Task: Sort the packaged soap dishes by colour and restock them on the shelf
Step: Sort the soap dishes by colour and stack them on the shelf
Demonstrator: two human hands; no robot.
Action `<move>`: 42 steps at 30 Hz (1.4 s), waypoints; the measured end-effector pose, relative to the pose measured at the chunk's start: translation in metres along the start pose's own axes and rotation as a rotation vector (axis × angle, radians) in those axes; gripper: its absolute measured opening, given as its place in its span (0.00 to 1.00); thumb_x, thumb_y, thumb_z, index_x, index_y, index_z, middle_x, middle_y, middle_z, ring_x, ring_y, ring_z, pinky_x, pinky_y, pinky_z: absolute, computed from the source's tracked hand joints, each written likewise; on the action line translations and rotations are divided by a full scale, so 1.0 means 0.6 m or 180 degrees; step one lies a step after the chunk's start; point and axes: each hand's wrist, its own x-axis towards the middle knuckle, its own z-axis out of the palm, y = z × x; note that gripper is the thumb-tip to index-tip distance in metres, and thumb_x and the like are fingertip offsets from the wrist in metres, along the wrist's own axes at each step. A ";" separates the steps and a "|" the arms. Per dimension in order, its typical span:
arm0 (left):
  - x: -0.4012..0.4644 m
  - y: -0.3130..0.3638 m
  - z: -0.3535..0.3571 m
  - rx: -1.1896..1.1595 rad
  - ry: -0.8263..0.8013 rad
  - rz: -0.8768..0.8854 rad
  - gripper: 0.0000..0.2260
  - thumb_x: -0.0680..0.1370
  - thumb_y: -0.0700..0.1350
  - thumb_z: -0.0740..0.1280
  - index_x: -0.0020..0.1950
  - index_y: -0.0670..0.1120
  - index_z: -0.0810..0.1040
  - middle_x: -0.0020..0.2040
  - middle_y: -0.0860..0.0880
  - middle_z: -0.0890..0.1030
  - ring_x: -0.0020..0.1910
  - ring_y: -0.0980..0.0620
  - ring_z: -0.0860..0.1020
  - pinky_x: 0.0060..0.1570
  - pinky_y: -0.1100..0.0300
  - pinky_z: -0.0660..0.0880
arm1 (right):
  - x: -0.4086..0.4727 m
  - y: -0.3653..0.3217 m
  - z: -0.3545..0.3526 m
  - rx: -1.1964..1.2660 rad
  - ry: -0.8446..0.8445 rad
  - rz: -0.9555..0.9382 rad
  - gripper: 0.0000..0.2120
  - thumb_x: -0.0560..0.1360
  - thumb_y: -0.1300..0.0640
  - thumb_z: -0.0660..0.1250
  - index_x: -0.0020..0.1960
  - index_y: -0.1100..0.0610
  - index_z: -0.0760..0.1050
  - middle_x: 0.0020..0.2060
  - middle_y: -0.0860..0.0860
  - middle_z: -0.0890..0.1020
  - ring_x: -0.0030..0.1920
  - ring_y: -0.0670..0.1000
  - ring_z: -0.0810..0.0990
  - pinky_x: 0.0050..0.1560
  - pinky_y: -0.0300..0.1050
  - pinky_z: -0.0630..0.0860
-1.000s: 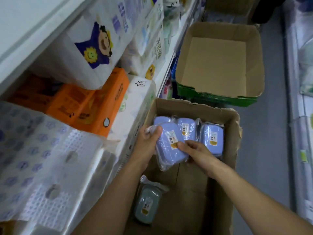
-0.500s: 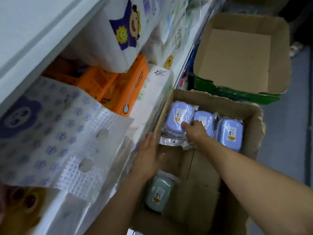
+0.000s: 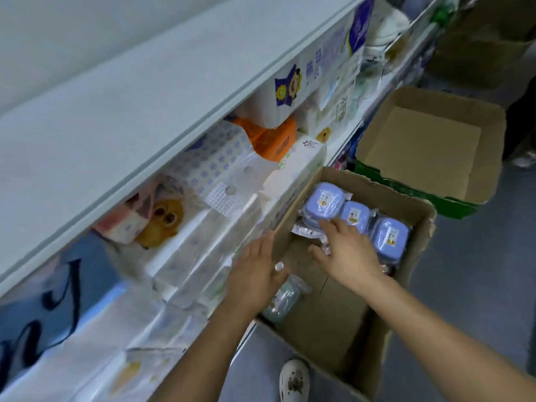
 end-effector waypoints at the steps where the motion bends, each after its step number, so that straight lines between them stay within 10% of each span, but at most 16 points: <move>1: -0.039 0.006 -0.013 -0.0025 0.0162 -0.0002 0.34 0.79 0.59 0.64 0.80 0.51 0.54 0.77 0.49 0.63 0.74 0.49 0.64 0.69 0.54 0.65 | -0.035 -0.012 -0.005 -0.0002 0.0094 -0.0115 0.30 0.77 0.40 0.59 0.75 0.50 0.59 0.71 0.52 0.66 0.69 0.56 0.67 0.66 0.54 0.67; 9: -0.368 0.013 -0.069 -0.0042 0.1456 -0.0554 0.27 0.76 0.62 0.65 0.72 0.52 0.69 0.65 0.51 0.77 0.61 0.47 0.75 0.55 0.51 0.74 | -0.291 -0.110 -0.002 0.0260 0.0480 -0.1271 0.33 0.71 0.36 0.51 0.73 0.48 0.65 0.69 0.47 0.70 0.68 0.52 0.69 0.63 0.51 0.66; 21: -0.798 -0.108 -0.071 0.0281 0.2150 -0.2098 0.30 0.75 0.64 0.59 0.72 0.49 0.69 0.67 0.49 0.75 0.65 0.45 0.74 0.61 0.48 0.71 | -0.547 -0.380 0.106 0.0234 -0.0118 -0.3014 0.31 0.76 0.36 0.53 0.76 0.48 0.61 0.74 0.48 0.64 0.72 0.52 0.65 0.67 0.51 0.65; 42: -1.508 -0.389 0.139 -0.0908 0.1341 -0.4225 0.26 0.78 0.59 0.64 0.74 0.53 0.64 0.70 0.52 0.70 0.68 0.49 0.68 0.63 0.54 0.68 | -1.016 -0.773 0.546 -0.0490 -0.1759 -0.4049 0.26 0.78 0.48 0.62 0.74 0.48 0.60 0.71 0.47 0.65 0.67 0.51 0.68 0.58 0.45 0.71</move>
